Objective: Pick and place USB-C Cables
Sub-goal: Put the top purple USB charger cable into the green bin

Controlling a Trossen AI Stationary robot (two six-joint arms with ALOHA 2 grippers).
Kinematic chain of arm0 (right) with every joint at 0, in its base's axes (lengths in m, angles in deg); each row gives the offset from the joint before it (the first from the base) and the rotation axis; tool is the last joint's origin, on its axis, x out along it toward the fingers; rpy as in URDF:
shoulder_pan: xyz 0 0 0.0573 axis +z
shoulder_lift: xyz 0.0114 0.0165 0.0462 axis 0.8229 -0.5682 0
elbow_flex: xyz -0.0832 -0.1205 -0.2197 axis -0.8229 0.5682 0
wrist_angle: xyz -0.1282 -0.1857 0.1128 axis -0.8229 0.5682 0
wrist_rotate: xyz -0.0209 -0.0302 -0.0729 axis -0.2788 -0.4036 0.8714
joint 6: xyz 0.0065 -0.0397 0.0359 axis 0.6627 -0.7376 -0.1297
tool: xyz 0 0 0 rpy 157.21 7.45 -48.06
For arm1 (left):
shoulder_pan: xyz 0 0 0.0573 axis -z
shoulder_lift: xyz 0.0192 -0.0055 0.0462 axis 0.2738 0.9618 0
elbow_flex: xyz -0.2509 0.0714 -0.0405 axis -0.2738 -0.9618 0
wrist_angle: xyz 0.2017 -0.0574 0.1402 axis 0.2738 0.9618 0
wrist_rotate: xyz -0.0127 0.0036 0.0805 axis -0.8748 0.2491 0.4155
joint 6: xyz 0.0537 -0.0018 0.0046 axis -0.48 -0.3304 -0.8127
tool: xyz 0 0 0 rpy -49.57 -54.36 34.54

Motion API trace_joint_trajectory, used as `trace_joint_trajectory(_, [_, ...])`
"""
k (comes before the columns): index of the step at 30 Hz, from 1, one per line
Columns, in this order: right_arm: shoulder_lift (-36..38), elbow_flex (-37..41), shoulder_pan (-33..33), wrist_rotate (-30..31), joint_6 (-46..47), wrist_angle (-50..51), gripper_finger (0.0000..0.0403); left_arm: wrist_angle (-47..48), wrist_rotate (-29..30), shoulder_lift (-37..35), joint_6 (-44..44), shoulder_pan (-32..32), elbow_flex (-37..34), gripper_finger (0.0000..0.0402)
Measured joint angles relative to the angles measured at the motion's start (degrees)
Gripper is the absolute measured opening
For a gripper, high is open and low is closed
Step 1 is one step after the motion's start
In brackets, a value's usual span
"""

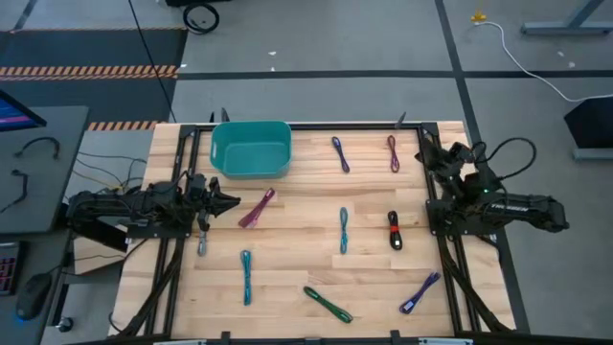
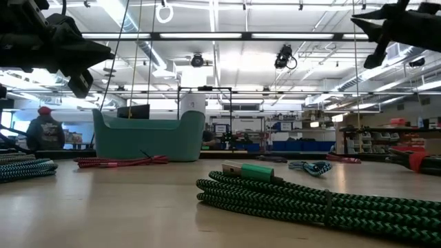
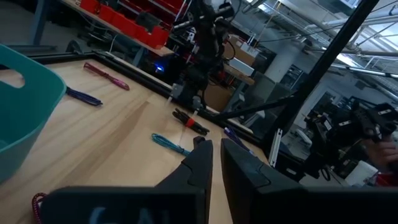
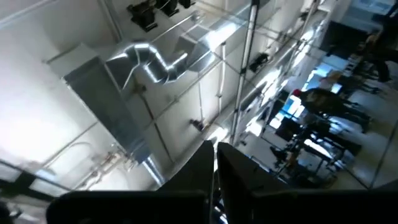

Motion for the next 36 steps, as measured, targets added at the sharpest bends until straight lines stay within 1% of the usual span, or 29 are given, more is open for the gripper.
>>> trace_joint_trajectory(2, [-2.09, -1.77, 0.0, 0.66, 0.09, 1.35, 0.0026, -0.04, 0.01, 0.0, 0.0, 0.01, 0.01, 0.0036])
trace_joint_trajectory(4, [-5.27, -4.64, 0.0, 0.94, 0.8, 5.91, 0.0026, -0.02, 0.0, 0.0, 0.0, 0.01, 0.01, 0.0034])
trace_joint_trajectory(7, [-11.91, -10.92, 0.0, 0.75, 3.49, 16.85, 0.0026, -0.02, 0.0, 0.0, 0.0, 0.0, 0.0, 0.0032])
trace_joint_trajectory(10, [-21.19, -19.09, -0.06, -0.25, 5.09, 29.65, 0.0026, -0.02, 0.0, 0.0, 0.0, 0.0, 0.01, 0.0035])
trace_joint_trajectory(12, [-28.23, -25.49, -1.07, -2.15, 5.22, 39.26, 0.0024, -0.02, 0.01, 0.0, 0.0, 0.0, 0.01, 0.0038])
trace_joint_trajectory(15, [-39.19, -35.07, -4.57, -6.37, 6.43, 52.83, 0.0015, -0.02, 0.0, 0.0, 0.0, 0.02, 0.02, 0.004])
trace_joint_trajectory(17, [-46.44, -40.74, -7.84, -11.68, 5.76, 59.6, 0.001, -0.04, 0.0, 0.0, 0.0, 0.01, 0.0, 0.004])
trace_joint_trajectory(18, [-50.0, -43.26, -9.57, -15.33, 4.15, 61.88, 0.0008, -0.02, 0.0, 0.0, 0.0, 0.0, 0.01, 0.0039])
trace_joint_trajectory(20, [-56.72, -47.49, -12.67, -21.77, 1.23, 64.32, 0.0007, -0.04, 0.0, 0.0, 0.0, 0.0, 0.0, 0.0037])
trace_joint_trajectory(22, [-63.02, -51.27, -15.25, -25.32, 0.2, 65.84, 0.0012, -0.02, 0.0, 0.0, 0.0, 0.0, 0.01, 0.0034])
trace_joint_trajectory(26, [-73.61, -57.26, -19.62, -29.65, -2.74, 68.26, 0.0042, -0.03, 0.0, 0.0, 0.0, 0.01, 0.01, 0.0033])
trace_joint_trajectory(32, [-86.08, -65.08, -24.2, -33.7, -8.61, 71.68, 0.0111, -0.03, 0.0, 0.0, 0.0, 0.01, 0.02, 0.004])
trace_joint_trajectory(36, [-92.27, -68.48, -26.42, -40.74, -13.36, 71.9, 0.0145, -0.04, 0.0, 0.0, 0.0, 0.02, 0.02, 0.0039])
